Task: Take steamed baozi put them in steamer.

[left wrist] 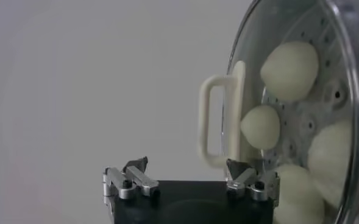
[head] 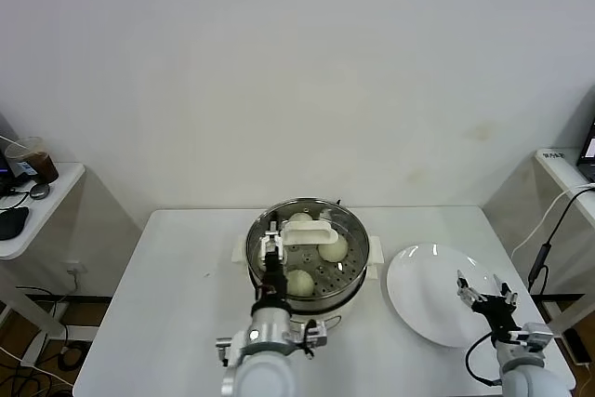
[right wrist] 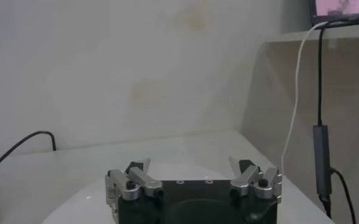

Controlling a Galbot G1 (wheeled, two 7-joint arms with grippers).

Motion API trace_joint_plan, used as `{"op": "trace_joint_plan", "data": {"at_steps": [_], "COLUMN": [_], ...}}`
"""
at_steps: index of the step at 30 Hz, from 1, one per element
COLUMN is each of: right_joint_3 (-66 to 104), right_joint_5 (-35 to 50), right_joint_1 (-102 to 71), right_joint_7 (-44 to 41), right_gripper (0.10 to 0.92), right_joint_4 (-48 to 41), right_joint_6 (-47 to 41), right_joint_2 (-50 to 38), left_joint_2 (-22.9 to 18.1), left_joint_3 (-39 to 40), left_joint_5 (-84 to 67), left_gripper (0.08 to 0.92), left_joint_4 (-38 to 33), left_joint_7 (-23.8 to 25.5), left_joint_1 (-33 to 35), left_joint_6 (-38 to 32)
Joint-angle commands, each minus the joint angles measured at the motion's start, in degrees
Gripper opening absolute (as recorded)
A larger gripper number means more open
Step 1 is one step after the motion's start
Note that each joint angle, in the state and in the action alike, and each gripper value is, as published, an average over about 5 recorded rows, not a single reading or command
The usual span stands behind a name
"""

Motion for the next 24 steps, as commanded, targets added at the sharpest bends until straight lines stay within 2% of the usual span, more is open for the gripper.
{"op": "trace_joint_plan", "data": {"at_steps": [1,5,8,11,14,17,24], "right_joint_3": [-1.54,-2.84,-4.46,-6.18,-7.24,-7.97,-9.31], "right_joint_5": [-0.31,-2.89,-3.86,-3.82,-4.75,-4.61,-6.07], "right_joint_1": [-3.01,-4.88,-6.78,-8.83,-10.77,-12.3,-15.2], "right_joint_7": [-0.16,-1.76,-1.65,-0.8,-0.16,0.67,1.74], "right_gripper": [0.823,0.823,0.823,0.823,0.823,0.823,0.823], "right_joint_4": [4.61,7.85,11.65,14.36,15.29,15.5,17.41], "right_joint_6": [1.04,3.18,2.46,1.05,0.9,1.12,-0.13], "right_joint_2": [0.89,2.36,3.09,3.14,3.51,4.32,4.98], "left_joint_2": [5.13,4.0,3.08,3.02,2.46,0.97,-2.0], "left_joint_3": [-13.61,-27.73,-39.52,-47.17,-47.41,-44.3,-41.14], "left_joint_5": [-15.0,-38.1,-62.68,-83.03,-93.31,-95.86,-96.75], "left_gripper": [0.823,0.823,0.823,0.823,0.823,0.823,0.823], "left_joint_4": [-15.27,-16.42,-13.87,-9.48,-6.7,-5.57,-3.79], "left_joint_7": [-4.87,-11.0,-15.84,-16.78,-18.03,-20.05,-21.98], "left_joint_1": [9.12,13.09,16.58,21.05,25.66,28.85,31.83], "left_joint_6": [-0.91,-7.45,-17.54,-27.73,-34.95,-38.95,-30.63]}}
